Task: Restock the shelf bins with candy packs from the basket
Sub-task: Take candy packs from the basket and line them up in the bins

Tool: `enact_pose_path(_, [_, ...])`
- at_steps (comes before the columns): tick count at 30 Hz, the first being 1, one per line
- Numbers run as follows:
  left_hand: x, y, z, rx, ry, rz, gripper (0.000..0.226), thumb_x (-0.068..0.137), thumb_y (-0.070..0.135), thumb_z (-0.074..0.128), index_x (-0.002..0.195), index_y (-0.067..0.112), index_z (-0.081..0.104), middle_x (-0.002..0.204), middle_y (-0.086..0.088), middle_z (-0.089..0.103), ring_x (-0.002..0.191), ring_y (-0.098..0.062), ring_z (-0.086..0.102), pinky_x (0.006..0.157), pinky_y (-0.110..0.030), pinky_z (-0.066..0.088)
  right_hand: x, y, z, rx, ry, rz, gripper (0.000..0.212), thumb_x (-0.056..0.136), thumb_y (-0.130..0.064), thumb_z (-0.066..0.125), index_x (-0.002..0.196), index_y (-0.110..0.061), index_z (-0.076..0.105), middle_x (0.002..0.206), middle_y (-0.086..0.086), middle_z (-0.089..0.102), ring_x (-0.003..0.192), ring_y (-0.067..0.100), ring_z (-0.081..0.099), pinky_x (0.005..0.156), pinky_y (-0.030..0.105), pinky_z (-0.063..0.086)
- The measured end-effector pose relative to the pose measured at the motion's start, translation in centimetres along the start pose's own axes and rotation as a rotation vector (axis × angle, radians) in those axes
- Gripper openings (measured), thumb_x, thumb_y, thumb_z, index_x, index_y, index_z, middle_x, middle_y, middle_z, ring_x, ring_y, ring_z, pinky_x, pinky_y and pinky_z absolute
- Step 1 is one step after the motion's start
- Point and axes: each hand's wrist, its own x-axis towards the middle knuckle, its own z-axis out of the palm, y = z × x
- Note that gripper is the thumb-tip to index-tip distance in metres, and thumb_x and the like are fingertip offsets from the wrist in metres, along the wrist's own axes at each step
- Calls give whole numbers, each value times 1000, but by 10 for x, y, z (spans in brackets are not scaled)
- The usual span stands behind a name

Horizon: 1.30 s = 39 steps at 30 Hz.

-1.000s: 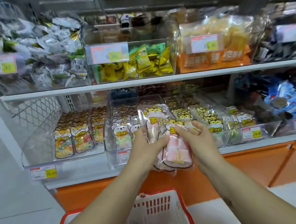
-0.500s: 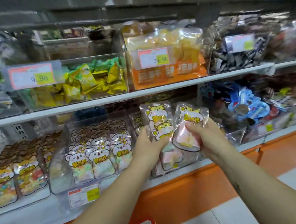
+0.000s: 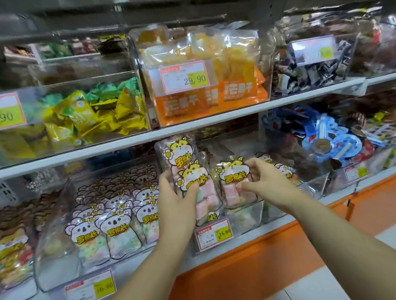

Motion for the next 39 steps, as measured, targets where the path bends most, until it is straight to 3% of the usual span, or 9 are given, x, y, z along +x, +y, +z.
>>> enact_pose_path(2, [-2,0,-1,8,4,30,48,95,8,66,136,20,43,127,7,62,113,-4,61,85,-7,49,-1,2,2,-156,6,1,45,81,0,74,117,-15,52,82,-8,55,72,6,54,64,18,45])
enact_pose_path(6, [-2,-2,-2,30,-5,48,48,96,8,65,134,25,41,130,9,60,114,-1,59,80,0,45,-1,4,13,-776,139,-211,99,76,-9,72,156,-27,17,126,0,44,108,24,47,82,35,47])
enact_pose_path(9, [-3,-1,-3,40,-13,48,49,95,9,66,135,23,42,126,11,62,103,12,58,80,0,46,0,-1,24,-1105,167,-514,81,65,-11,76,140,-29,51,135,5,51,120,31,46,88,46,48])
enact_pose_path(12, [-4,-2,-4,28,-4,30,47,94,7,67,132,23,44,119,14,63,97,20,58,79,0,46,1,-1,33,-1206,170,-629,42,60,-17,84,99,-26,72,106,-3,66,102,28,56,75,40,47])
enact_pose_path(19, [-7,-3,-12,51,15,-5,49,94,14,68,135,25,43,127,9,63,114,-6,62,77,-5,47,-2,-8,18,-1359,165,-343,22,92,-17,56,110,-29,61,112,-7,61,109,23,51,88,37,36])
enact_pose_path(23, [-8,-2,-15,71,8,3,52,94,14,68,139,22,42,132,8,60,118,-8,59,76,-2,45,1,-11,22,-1368,104,-244,32,87,-7,54,114,-25,53,112,-3,65,111,24,53,91,38,35])
enact_pose_path(27, [-9,-1,-14,91,-1,18,52,94,12,68,140,19,44,131,8,60,110,-2,58,73,6,39,7,-18,27,-1354,-54,-151,30,86,-5,55,110,-23,52,105,1,68,107,24,62,99,40,34])
enact_pose_path(32, [-7,-3,-12,86,-28,35,46,94,9,68,131,26,45,114,25,58,89,30,53,70,6,40,22,-30,34,-1458,-131,-6,22,89,-4,52,102,-22,59,116,4,66,113,23,61,109,41,28])
enact_pose_path(39, [-2,-6,-13,79,-21,40,46,93,8,68,127,29,45,116,24,60,92,28,54,72,4,41,22,-24,38,-1544,-171,65,19,90,-3,51,100,-17,57,107,2,67,106,21,64,111,40,24])
